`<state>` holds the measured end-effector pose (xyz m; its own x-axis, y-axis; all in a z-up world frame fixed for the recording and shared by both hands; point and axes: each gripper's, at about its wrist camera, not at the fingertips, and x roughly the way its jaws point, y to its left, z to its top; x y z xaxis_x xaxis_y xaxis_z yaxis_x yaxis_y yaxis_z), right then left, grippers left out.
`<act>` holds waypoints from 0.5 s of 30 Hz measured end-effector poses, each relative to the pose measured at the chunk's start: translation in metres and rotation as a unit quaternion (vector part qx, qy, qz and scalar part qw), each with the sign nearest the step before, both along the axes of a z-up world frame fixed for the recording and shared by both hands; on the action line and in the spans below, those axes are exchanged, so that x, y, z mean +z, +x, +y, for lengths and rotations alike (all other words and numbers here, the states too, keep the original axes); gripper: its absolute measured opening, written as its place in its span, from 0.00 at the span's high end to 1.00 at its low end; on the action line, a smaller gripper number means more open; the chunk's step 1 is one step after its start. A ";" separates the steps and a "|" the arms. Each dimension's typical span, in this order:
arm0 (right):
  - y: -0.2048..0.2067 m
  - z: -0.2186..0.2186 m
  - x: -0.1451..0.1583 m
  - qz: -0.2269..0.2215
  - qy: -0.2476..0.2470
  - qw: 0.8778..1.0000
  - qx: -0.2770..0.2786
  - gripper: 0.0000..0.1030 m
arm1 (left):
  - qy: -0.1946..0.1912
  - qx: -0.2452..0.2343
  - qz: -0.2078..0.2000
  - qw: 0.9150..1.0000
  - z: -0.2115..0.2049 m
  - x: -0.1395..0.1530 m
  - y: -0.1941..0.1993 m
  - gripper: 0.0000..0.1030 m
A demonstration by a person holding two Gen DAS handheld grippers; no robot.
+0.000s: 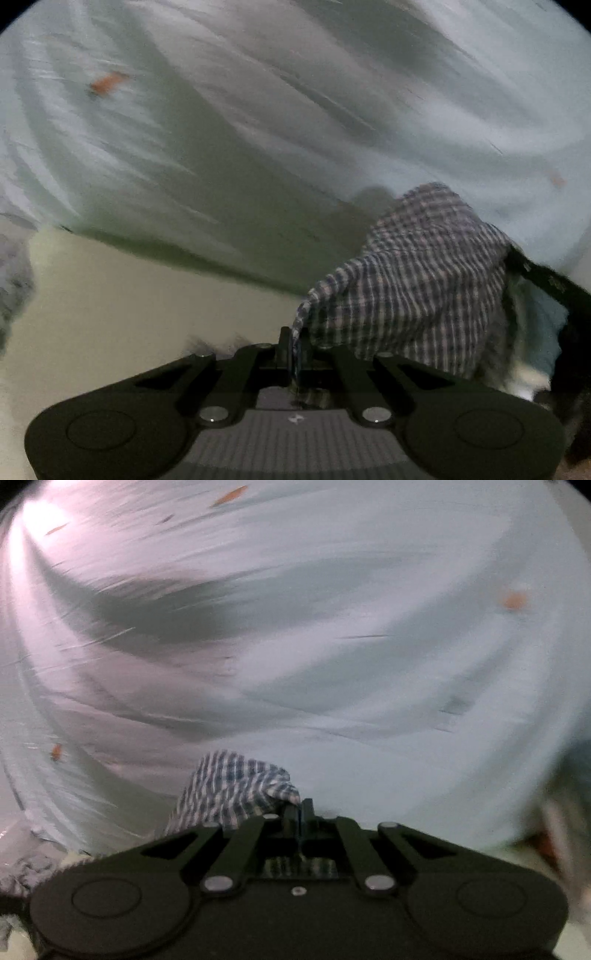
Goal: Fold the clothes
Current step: 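Lift the checked shirt with both grippers and carry it onto the open mat, then open both grippers and drop the shirt on the mat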
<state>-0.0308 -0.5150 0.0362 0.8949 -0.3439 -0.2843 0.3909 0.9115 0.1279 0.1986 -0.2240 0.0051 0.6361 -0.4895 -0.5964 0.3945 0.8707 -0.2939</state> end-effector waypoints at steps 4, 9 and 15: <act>0.077 0.010 -0.009 0.030 0.026 0.998 0.041 0.73 | 0.034 0.102 0.012 0.994 0.022 -0.016 0.062 0.87; 0.082 0.013 -0.049 0.088 0.024 0.996 0.018 0.37 | 0.022 0.165 0.065 0.984 0.041 -0.051 0.067 0.39; 0.006 -0.003 -0.114 0.187 0.070 0.979 -0.032 0.32 | 0.034 0.128 0.133 0.982 0.020 -0.083 0.015 0.33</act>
